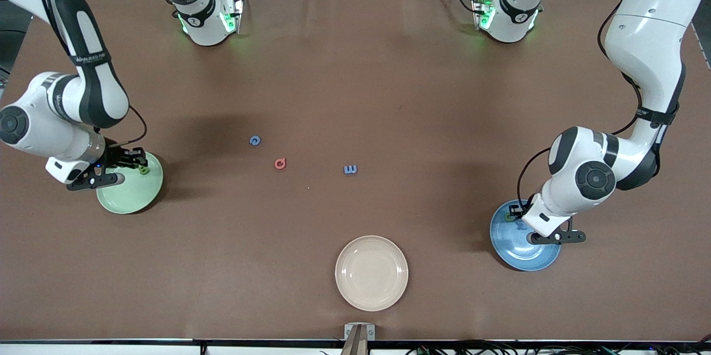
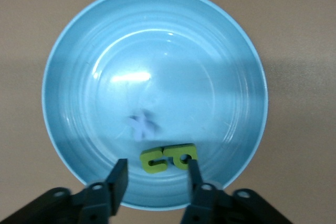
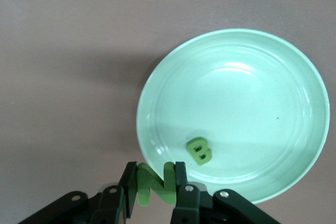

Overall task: Sort upper and lower case letters into plates
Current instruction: 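Place the x on the blue plate while the right gripper places the N, then grasp the m with the left gripper while the right gripper reaches the C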

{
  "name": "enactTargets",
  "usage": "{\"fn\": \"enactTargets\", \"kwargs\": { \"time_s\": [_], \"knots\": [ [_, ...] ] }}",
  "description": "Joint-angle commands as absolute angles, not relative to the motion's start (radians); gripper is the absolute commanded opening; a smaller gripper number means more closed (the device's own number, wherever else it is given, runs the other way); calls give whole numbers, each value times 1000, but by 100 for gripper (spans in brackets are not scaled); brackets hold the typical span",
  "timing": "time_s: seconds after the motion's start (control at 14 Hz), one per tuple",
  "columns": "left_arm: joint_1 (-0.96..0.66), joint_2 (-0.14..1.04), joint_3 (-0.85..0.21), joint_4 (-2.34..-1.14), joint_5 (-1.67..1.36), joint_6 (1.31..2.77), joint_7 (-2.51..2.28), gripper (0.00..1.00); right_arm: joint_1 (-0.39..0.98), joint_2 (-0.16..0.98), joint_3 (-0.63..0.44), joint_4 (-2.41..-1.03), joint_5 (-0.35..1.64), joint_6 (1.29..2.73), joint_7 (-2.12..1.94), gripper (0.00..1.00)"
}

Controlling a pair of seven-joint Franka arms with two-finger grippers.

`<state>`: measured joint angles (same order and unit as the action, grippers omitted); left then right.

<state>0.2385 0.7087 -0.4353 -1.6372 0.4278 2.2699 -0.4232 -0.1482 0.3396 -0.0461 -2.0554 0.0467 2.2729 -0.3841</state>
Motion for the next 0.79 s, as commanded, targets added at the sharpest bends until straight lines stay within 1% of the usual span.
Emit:
{"fn": "enactTargets", "kwargs": {
  "time_s": [0.0, 0.14, 0.29, 0.57, 0.72],
  "knots": [
    [221, 683, -451, -1649, 439, 2255, -509, 100, -186, 422, -25, -1984, 49, 2278, -400, 9],
    [204, 680, -530, -1651, 439, 2194, -616, 100, -187, 454, -25, -1979, 49, 2328, -400, 10],
    [155, 686, -587, -1651, 440, 2184, -765, 99, -187, 483, -25, -1968, 49, 2355, -400, 10],
    [-41, 713, -589, -1625, 443, 2201, -954, 95, -189, 525, -25, -1934, 51, 2356, -399, 12],
    [-139, 744, -583, -1608, 442, 2214, -979, 90, -187, 531, -25, -1934, 57, 2359, -399, 15]
  ]
}}
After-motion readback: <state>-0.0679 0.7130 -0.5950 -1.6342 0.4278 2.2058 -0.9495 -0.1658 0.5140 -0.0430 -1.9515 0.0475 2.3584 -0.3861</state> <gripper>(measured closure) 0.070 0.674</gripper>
